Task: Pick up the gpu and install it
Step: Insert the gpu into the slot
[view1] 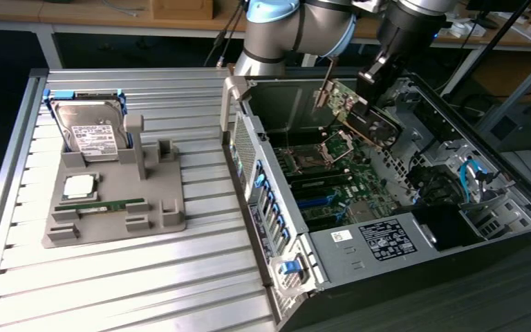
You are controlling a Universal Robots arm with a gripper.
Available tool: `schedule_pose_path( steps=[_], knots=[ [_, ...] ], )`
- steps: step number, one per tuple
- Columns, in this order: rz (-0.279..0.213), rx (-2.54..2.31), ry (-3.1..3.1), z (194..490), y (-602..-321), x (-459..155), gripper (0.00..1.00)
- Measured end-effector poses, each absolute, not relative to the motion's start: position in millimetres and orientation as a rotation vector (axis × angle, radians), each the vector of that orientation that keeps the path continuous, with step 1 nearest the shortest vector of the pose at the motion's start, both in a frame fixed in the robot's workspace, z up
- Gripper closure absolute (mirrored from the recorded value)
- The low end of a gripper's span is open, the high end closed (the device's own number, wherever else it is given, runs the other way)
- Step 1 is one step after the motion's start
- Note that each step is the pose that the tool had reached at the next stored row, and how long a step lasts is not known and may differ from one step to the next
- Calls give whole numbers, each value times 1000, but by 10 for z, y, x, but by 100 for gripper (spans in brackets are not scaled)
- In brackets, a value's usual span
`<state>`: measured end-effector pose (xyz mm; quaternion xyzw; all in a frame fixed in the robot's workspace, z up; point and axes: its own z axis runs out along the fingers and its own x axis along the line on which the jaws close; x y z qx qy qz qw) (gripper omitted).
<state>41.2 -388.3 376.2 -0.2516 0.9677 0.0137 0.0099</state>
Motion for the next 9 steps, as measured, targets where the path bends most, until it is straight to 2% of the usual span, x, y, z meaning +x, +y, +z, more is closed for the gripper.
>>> schedule_pose_path(
  steps=[9],
  knots=[
    [43,-834,3008,3762,-3883,412,73]
  ],
)
